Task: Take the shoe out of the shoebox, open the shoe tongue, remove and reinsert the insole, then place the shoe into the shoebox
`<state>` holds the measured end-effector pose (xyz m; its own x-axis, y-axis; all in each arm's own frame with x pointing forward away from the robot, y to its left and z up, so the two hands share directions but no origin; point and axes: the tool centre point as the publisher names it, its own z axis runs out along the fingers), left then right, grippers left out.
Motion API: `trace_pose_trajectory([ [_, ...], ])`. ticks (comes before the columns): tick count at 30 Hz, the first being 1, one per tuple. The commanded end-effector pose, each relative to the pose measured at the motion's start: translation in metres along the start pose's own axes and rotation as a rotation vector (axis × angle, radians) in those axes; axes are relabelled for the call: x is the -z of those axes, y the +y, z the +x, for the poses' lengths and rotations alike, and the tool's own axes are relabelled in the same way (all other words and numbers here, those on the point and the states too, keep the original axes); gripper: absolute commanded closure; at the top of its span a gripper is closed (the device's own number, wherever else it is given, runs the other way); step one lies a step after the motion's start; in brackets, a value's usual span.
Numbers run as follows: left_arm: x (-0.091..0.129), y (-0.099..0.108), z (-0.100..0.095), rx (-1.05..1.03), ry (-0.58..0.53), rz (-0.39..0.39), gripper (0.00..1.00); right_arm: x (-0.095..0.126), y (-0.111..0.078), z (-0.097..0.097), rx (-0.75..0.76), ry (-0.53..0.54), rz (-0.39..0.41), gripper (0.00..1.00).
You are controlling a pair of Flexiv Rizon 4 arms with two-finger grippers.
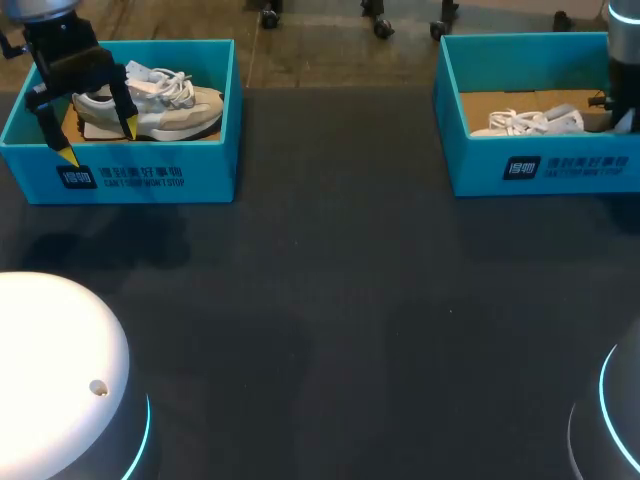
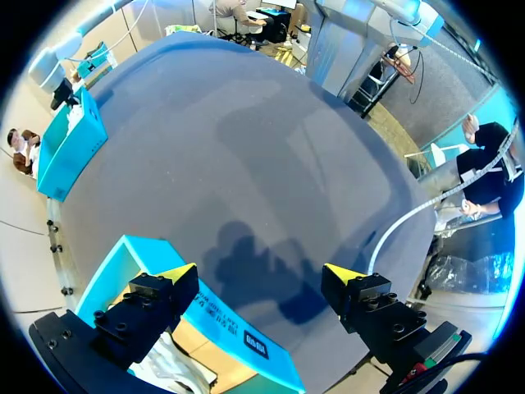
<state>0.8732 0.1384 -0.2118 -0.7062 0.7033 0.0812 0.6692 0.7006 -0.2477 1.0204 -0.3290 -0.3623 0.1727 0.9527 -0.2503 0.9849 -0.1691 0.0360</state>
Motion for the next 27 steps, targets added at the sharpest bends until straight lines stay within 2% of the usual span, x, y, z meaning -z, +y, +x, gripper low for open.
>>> trace_pose_trajectory([
  [1, 0.001, 0.001, 0.0, -0.001, 0.003, -0.001, 0.0, -0.002, -0.003, 0.0, 0.0, 0.008, -0.003, 1.0],
  [17, 0.001, 0.001, 0.0, -0.001, 0.003, -0.001, 0.0, -0.014, -0.003, 0.006, 0.019, 0.029, -0.008, 1.0],
  [27, 0.001, 0.001, 0.0, -0.001, 0.003, -0.001, 0.0, -0.022, 0.006, 0.007, 0.028, 0.023, -0.011, 1.0],
])
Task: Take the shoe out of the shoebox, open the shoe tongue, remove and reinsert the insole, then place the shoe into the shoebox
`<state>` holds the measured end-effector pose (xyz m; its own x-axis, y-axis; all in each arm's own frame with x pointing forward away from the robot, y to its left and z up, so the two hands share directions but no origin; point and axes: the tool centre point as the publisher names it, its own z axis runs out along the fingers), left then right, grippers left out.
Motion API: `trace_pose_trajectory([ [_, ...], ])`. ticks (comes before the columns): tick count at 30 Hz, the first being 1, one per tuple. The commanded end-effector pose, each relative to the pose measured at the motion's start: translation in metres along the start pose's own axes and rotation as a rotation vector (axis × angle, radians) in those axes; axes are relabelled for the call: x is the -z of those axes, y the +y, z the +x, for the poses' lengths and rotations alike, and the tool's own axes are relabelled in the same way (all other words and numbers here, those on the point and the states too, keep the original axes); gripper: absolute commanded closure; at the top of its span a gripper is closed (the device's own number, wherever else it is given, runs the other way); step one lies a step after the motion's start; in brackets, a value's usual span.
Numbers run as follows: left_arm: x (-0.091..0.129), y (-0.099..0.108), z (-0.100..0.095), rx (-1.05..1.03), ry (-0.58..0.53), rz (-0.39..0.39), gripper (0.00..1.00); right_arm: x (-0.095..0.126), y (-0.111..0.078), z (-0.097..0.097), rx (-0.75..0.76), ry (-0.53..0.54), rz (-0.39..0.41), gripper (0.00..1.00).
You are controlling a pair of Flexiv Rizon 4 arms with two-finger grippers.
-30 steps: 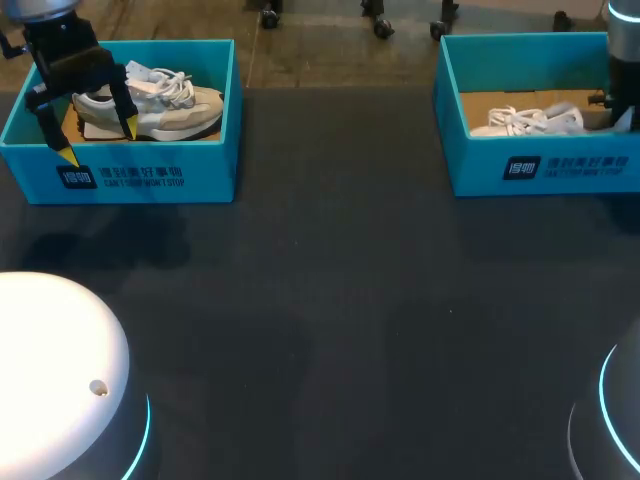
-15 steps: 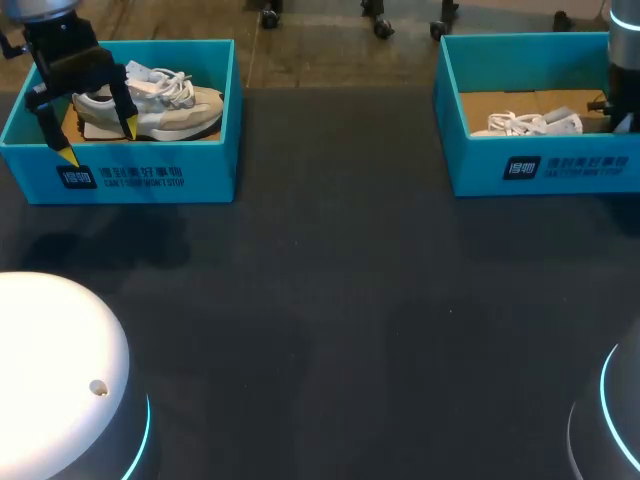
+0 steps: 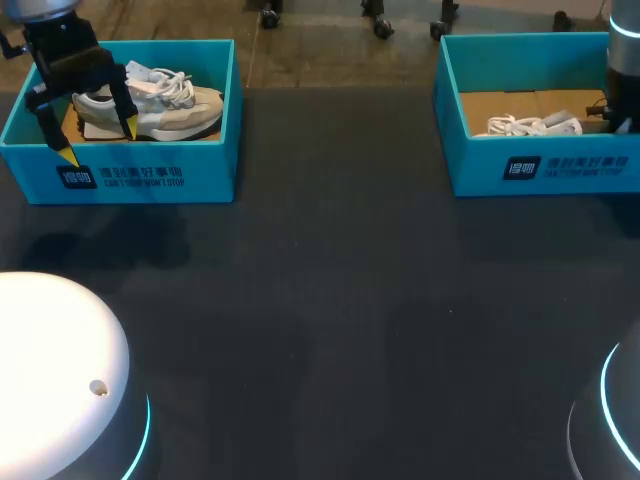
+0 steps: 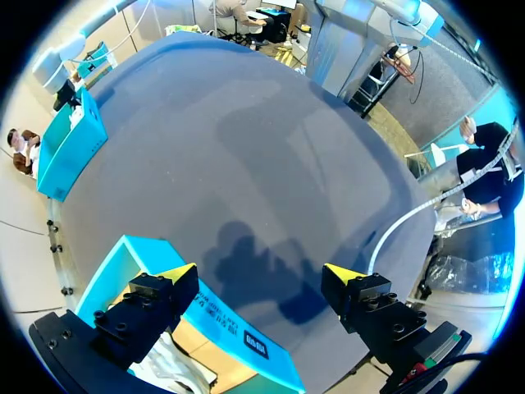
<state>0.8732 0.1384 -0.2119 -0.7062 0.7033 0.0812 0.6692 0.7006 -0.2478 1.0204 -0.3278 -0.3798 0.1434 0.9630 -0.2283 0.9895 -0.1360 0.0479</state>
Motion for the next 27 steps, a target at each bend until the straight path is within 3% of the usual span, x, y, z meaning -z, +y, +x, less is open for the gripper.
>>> trace_pose_trajectory([
  [1, 0.001, 0.001, 0.0, -0.001, 0.003, -0.001, 0.0, -0.007, 0.008, 0.001, 0.0, 0.001, 0.013, 1.0],
  [4, 0.001, 0.001, 0.0, -0.001, 0.003, -0.001, 0.0, -0.01, 0.009, 0.002, 0.007, 0.009, 0.017, 0.98],
  [6, 0.001, 0.001, 0.0, -0.001, 0.003, -0.001, 0.0, -0.012, 0.009, 0.002, 0.01, 0.013, 0.019, 0.86],
  [11, 0.001, 0.001, 0.0, -0.001, 0.003, -0.001, 0.0, -0.013, 0.009, 0.0, 0.01, 0.03, 0.02, 0.76],
  [17, 0.001, 0.001, 0.0, -0.001, 0.003, -0.001, 0.0, -0.001, 0.007, -0.002, 0.005, 0.03, 0.015, 0.5],
  [23, 0.001, 0.001, 0.0, -0.001, 0.003, -0.001, 0.0, 0.01, 0.007, -0.004, -0.004, 0.036, 0.007, 0.05],
  [24, 0.001, 0.001, 0.0, -0.001, 0.003, -0.001, 0.0, 0.012, 0.007, -0.004, -0.005, 0.036, 0.007, 0.0],
  [27, 0.001, 0.001, 0.0, -0.001, 0.003, -0.001, 0.0, 0.018, 0.006, -0.004, -0.01, 0.043, 0.005, 0.0],
])
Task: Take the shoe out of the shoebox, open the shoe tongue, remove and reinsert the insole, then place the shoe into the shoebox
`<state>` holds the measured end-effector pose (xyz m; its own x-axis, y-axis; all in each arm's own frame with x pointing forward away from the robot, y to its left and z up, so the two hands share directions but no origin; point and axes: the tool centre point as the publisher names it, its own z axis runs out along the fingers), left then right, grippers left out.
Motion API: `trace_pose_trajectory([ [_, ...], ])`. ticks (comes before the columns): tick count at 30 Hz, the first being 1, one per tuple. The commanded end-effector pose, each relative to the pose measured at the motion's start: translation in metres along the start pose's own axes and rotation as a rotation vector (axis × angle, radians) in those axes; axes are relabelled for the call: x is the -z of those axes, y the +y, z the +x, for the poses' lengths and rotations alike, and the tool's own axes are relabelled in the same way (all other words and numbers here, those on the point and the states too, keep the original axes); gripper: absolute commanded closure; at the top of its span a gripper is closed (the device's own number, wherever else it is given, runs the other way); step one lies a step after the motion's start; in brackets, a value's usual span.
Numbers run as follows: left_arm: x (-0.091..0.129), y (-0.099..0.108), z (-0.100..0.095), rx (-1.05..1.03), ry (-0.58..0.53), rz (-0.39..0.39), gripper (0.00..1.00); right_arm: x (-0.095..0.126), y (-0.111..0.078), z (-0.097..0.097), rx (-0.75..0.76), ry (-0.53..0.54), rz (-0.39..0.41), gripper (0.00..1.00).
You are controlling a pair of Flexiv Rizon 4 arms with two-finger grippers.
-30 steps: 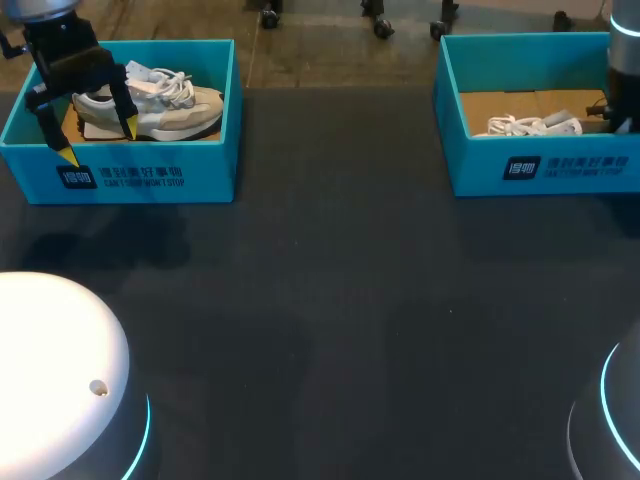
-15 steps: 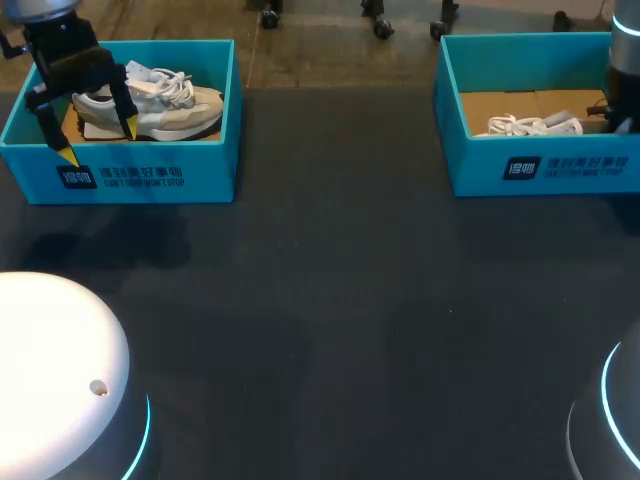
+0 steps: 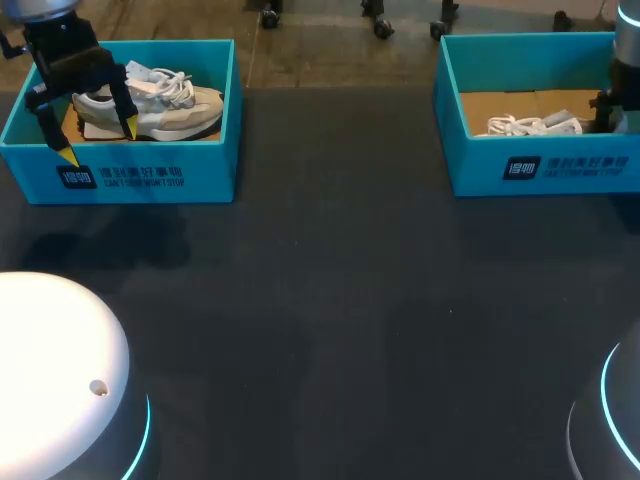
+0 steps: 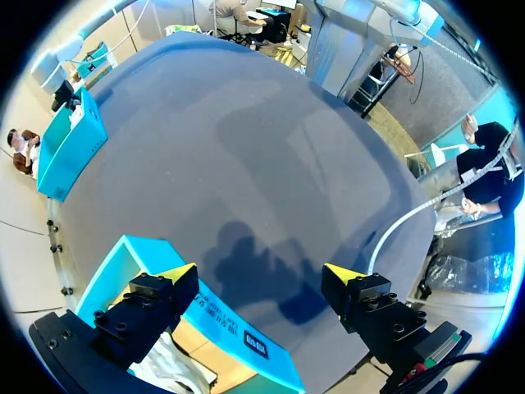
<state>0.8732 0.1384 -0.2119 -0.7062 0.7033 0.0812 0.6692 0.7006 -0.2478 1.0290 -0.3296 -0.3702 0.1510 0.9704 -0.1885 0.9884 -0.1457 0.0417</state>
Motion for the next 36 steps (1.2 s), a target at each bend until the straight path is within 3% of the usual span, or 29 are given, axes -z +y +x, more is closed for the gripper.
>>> trace_pose_trajectory([
  [1, 0.001, 0.001, 0.0, -0.001, 0.003, -0.001, 0.0, 0.012, -0.003, -0.001, -0.003, 0.004, -0.003, 0.0],
  [19, 0.001, 0.001, 0.0, -0.001, 0.003, -0.001, 0.0, 0.102, -0.032, 0.012, -0.028, 0.031, -0.053, 0.0],
  [29, 0.001, 0.001, 0.0, -0.001, 0.003, -0.001, 0.0, 0.148, -0.08, 0.017, -0.062, 0.099, -0.04, 0.0],
  [36, 0.001, 0.001, 0.0, -0.001, 0.003, -0.001, 0.0, 0.164, -0.11, 0.028, -0.077, 0.125, -0.009, 0.0],
])
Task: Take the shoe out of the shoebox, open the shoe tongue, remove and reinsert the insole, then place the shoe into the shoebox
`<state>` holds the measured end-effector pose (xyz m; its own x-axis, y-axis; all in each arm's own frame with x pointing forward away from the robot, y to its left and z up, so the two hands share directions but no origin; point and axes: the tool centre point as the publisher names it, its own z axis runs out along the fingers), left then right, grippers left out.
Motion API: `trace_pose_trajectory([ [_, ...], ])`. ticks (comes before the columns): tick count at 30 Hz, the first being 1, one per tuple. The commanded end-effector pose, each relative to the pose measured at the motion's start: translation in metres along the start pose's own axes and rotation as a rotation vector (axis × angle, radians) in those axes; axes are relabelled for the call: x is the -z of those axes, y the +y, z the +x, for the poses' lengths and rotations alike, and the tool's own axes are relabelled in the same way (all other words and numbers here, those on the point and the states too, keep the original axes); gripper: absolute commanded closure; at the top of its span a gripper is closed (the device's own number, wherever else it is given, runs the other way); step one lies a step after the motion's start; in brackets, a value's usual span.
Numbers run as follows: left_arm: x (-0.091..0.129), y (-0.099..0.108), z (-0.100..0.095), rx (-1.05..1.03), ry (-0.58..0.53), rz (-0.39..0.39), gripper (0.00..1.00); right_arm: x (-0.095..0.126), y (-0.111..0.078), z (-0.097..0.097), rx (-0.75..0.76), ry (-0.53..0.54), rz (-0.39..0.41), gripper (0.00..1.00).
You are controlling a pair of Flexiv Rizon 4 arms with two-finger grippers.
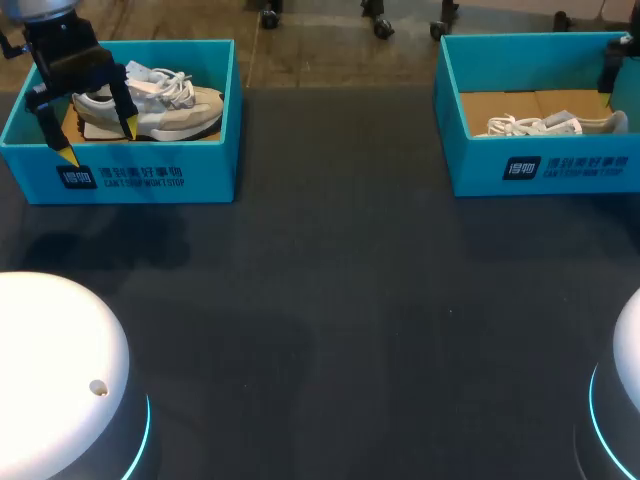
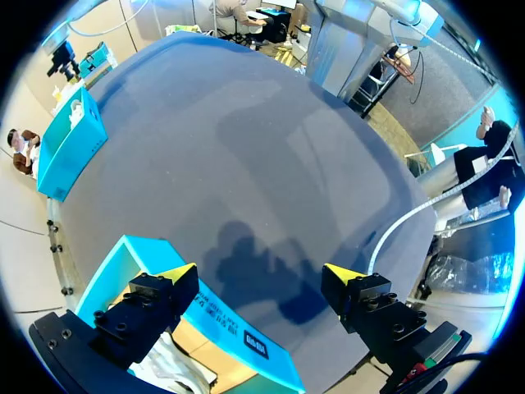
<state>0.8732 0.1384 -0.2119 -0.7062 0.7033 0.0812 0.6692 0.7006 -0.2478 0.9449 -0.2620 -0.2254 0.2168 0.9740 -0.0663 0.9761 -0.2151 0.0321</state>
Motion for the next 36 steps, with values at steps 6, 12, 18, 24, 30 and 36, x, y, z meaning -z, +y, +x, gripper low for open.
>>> trace_pose_trajectory([
  [6, 0.001, 0.001, 0.0, -0.001, 0.003, -0.001, 0.0, 0.004, -0.035, 0.015, 0.004, 0.057, 0.019, 0.0],
  [12, 0.001, 0.001, 0.0, -0.001, 0.003, -0.001, 0.0, 0.004, -0.035, 0.015, 0.004, 0.057, 0.019, 0.0],
  [18, 0.018, 0.045, -0.013, -0.215, -0.055, -0.085, 0.0, 0.004, -0.035, 0.015, 0.004, 0.057, 0.019, 0.0],
  [24, 0.035, 0.091, -0.023, -0.464, -0.019, -0.118, 0.0, 0.004, -0.035, 0.015, 0.004, 0.057, 0.019, 0.0],
  [30, 0.042, 0.102, -0.025, -0.434, -0.079, -0.239, 0.0, 0.004, -0.035, 0.015, 0.004, 0.057, 0.019, 0.0],
  [36, 0.042, 0.102, -0.025, -0.434, -0.079, -0.239, 0.0, 0.004, -0.035, 0.015, 0.004, 0.057, 0.019, 0.0],
])
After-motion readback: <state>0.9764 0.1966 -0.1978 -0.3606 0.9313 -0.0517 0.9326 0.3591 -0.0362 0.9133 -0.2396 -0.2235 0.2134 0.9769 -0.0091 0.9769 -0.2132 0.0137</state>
